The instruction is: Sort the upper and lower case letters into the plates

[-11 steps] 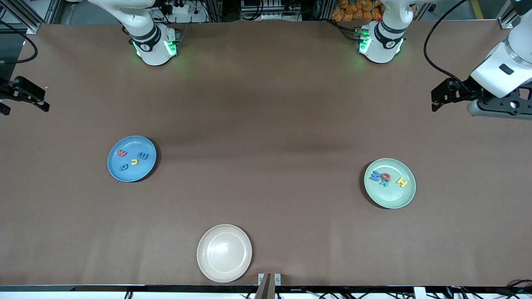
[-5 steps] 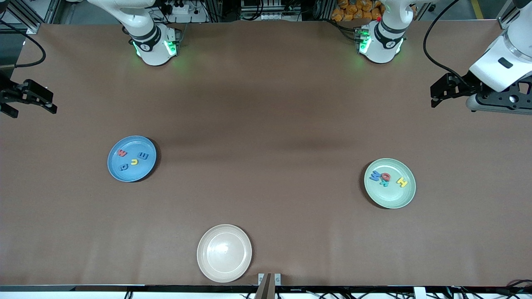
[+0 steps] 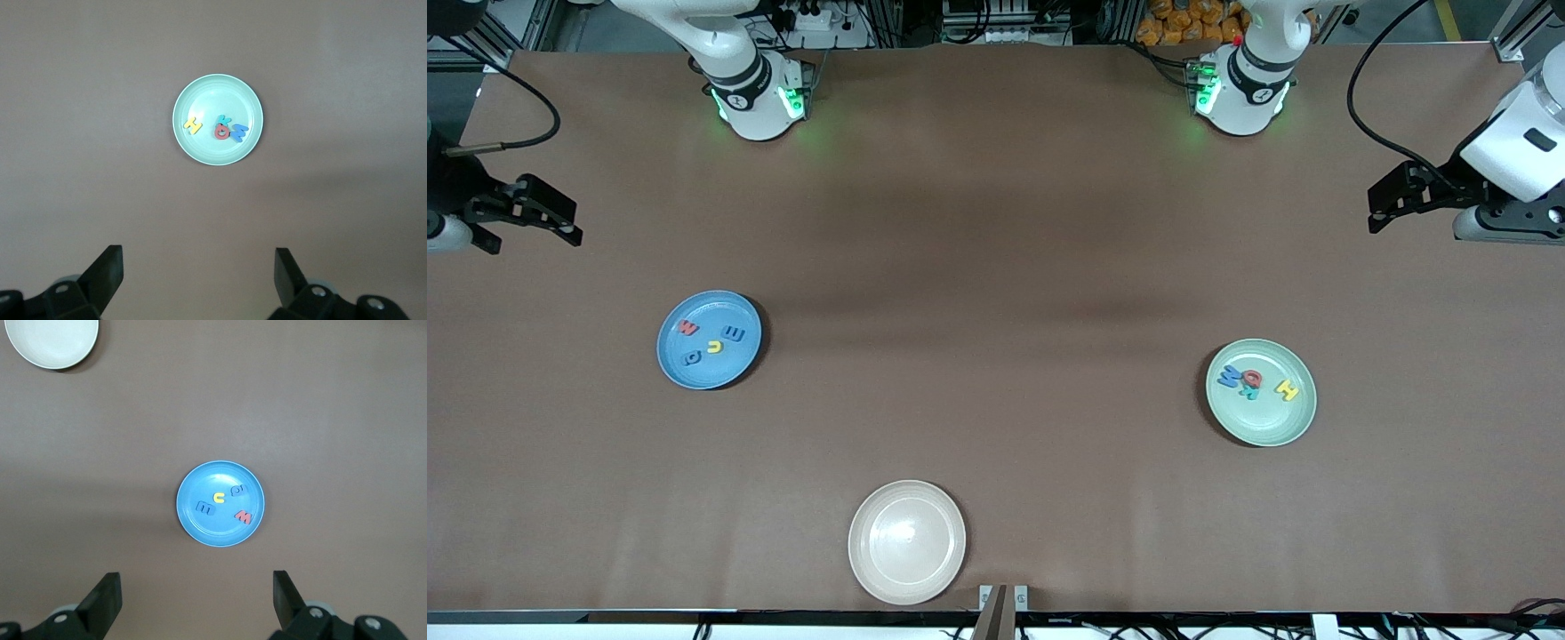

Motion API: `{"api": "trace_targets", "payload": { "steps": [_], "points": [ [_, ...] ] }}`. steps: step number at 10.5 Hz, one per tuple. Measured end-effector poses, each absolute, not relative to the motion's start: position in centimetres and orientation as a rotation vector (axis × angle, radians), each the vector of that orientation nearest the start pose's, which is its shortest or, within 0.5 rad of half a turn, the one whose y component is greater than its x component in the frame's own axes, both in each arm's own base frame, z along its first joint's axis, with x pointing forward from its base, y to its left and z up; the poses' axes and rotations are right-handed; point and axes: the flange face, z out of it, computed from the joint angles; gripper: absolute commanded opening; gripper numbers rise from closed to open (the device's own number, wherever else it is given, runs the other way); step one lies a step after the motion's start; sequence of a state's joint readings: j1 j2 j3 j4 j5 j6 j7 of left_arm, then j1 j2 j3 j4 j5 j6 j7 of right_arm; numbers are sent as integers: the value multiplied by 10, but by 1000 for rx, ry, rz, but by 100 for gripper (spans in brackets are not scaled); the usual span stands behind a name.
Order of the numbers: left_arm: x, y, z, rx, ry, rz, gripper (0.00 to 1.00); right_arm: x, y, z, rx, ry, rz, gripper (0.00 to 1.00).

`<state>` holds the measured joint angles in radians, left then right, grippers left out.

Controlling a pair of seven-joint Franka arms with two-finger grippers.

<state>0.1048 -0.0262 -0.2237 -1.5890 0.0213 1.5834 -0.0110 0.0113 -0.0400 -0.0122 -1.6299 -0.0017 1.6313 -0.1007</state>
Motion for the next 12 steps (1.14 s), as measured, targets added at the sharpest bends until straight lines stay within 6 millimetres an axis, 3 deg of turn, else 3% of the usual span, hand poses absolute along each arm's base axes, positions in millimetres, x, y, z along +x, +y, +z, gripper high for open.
{"api": "trace_targets", "payload": {
  "steps": [4,12],
  "points": [
    [544,-65,631,-3111,170,-35,100,548,-21,623,-3142,-106,-64,100],
    [544,-69,631,-3153,144,-31,100,547,-36,623,-3143,-99,-63,100]
  ]
}}
